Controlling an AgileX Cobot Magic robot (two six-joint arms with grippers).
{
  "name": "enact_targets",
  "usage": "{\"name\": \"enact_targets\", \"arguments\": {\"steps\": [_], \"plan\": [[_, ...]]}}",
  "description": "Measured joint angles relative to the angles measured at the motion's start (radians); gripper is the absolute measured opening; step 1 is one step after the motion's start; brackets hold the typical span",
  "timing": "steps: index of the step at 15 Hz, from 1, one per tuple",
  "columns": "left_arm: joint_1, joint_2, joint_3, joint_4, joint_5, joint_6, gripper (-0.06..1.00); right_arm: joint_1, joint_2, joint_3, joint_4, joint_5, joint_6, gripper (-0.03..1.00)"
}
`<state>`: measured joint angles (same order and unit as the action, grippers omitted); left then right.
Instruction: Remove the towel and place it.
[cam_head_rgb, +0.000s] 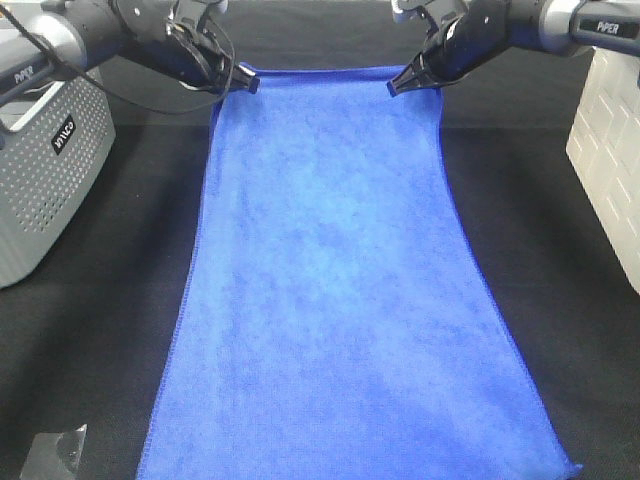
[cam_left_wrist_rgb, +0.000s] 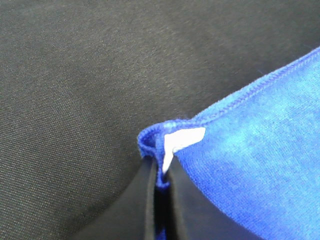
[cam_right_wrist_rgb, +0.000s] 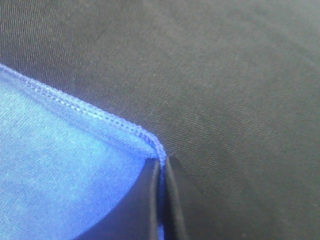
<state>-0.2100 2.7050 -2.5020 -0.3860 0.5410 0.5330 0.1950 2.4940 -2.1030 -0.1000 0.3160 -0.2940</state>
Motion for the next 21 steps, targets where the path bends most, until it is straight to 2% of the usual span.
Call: {"name": "enact_targets", "arguments": {"steps": [3, 6, 8, 10, 12, 14, 15, 16, 18, 21], "plan": [[0.0, 0.038, 0.0, 0.0, -0.041, 0.008, 0.01, 0.0, 0.045, 0.0, 0.0, -0.019, 0.007, 0.0], [0.0, 0.08, 0.0, 0.0, -0.084, 0.008, 0.01, 0.0, 0.083, 0.0, 0.011, -0.061, 0.022, 0.05], [0.0, 0.096, 0.0, 0.001, -0.109, 0.01, 0.01, 0.0, 0.101, 0.0, 0.033, -0.073, 0.023, 0.19], [0.0, 0.098, 0.0, 0.018, -0.133, 0.012, 0.04, -0.001, 0.117, 0.0, 0.05, -0.081, 0.026, 0.46], [0.0, 0.098, 0.0, 0.026, -0.18, 0.012, 0.21, -0.001, 0.124, 0.0, 0.065, -0.073, 0.031, 0.64], [0.0, 0.098, 0.0, 0.028, -0.243, -0.009, 0.59, -0.001, 0.124, 0.0, 0.065, -0.054, 0.031, 0.68], [0.0, 0.098, 0.0, 0.028, -0.254, -0.03, 0.74, -0.001, 0.123, 0.0, 0.065, -0.038, 0.031, 0.68], [0.0, 0.098, 0.0, 0.029, -0.254, -0.051, 0.82, -0.001, 0.119, 0.0, 0.065, -0.023, 0.031, 0.69], [0.0, 0.098, 0.0, 0.029, -0.221, -0.064, 0.86, -0.001, 0.078, 0.0, 0.065, 0.017, 0.031, 0.69], [0.0, 0.071, 0.0, 0.03, -0.053, -0.081, 0.87, -0.002, -0.002, 0.0, 0.064, 0.104, 0.025, 0.69]]}}
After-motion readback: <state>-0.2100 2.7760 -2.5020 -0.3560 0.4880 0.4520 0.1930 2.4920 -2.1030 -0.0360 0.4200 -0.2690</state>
